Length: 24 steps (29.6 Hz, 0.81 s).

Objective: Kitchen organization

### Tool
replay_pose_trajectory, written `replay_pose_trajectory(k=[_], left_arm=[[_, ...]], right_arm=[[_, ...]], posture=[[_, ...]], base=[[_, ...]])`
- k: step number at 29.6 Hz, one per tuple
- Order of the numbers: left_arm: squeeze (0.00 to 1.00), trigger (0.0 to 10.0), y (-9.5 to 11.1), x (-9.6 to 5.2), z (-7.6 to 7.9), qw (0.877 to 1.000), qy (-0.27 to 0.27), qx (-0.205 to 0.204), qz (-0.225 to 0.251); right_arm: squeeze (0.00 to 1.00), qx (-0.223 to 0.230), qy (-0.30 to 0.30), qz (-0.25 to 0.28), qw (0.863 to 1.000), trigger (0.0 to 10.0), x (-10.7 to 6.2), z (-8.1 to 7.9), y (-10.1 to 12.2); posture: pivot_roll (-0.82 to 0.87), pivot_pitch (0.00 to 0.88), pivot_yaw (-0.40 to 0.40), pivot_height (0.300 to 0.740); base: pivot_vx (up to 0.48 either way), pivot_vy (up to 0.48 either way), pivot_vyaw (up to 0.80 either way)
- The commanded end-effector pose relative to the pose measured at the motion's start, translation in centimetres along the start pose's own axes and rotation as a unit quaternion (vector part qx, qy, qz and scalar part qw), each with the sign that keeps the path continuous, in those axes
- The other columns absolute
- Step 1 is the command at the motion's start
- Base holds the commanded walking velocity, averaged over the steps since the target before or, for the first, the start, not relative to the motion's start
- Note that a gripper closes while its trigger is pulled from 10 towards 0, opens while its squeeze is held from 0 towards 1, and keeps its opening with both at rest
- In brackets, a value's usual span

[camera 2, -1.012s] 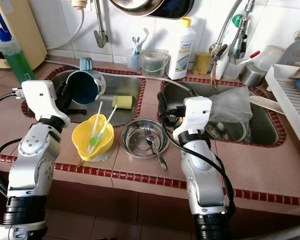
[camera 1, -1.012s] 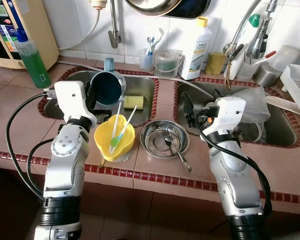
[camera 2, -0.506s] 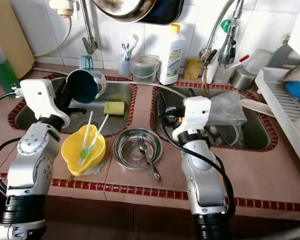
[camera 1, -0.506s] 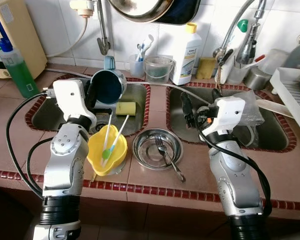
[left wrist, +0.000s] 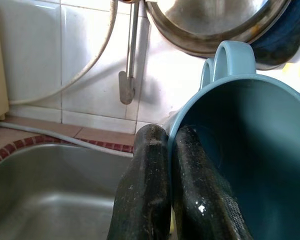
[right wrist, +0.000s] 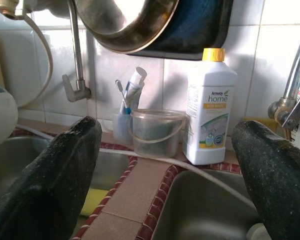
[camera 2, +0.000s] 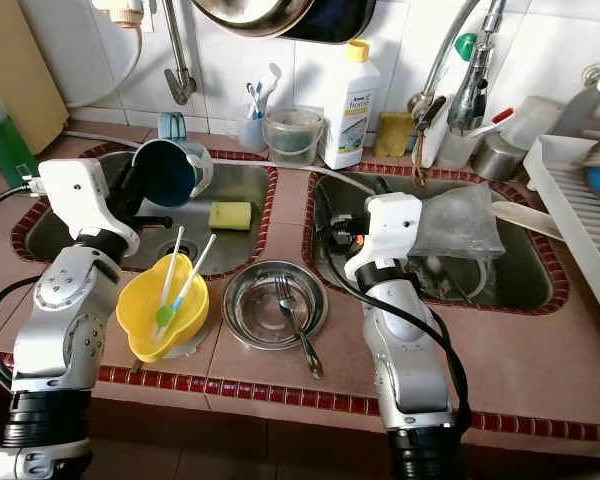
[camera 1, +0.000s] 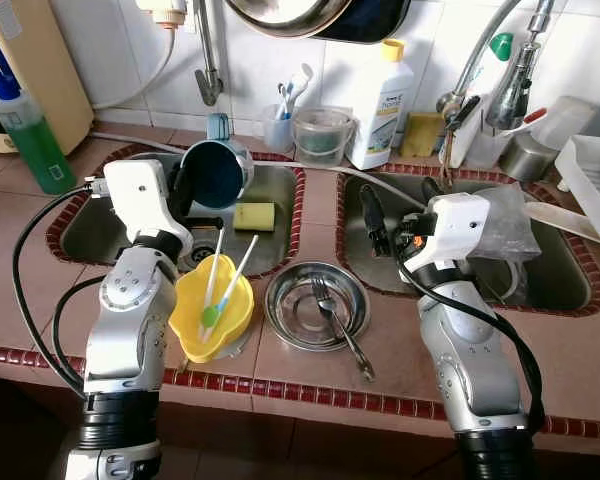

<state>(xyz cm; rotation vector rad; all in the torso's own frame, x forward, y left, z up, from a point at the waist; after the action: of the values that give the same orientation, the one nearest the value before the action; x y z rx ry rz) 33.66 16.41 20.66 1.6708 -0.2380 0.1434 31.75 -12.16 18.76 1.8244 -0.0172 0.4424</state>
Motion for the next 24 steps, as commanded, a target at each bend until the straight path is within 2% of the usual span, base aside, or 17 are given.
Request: replay_pose_trajectory(k=[1, 24], left_arm=[[0.00, 10.0, 0.64, 0.09, -0.03, 1.000, 0.002, 0.000, 0.008], [0.00, 10.0, 0.72, 0.11, 0.17, 1.000, -0.002, -0.001, 0.007]], right_arm=[[0.00, 0.001, 0.000, 0.000, 1.000, 10.0, -0.05, 0.01, 0.14], [0.00, 0.005, -0.001, -0.004, 1.000, 10.0, -0.31, 0.02, 0.12]], posture=[[-0.02, 0.000, -0.014, 0.740], [-0.02, 0.009, -0.013, 0.740]], base=[[0.266, 0.000, 0.00], [0.292, 0.000, 0.00]])
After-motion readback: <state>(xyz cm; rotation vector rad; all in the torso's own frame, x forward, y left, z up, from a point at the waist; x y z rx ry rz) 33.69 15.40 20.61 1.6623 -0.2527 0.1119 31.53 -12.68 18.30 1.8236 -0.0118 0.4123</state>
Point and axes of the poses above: a point about 5 cm out from each wrist's last joint towards the gripper, its own x axis pointing out of the wrist towards the gripper, its own y axis along the axis of the wrist's last joint, z = x × y, the point moved 1 cm from there along x, pointing out of the wrist towards the gripper, and after that the axes turned 13 degrees about x, right-handed, at the moved point
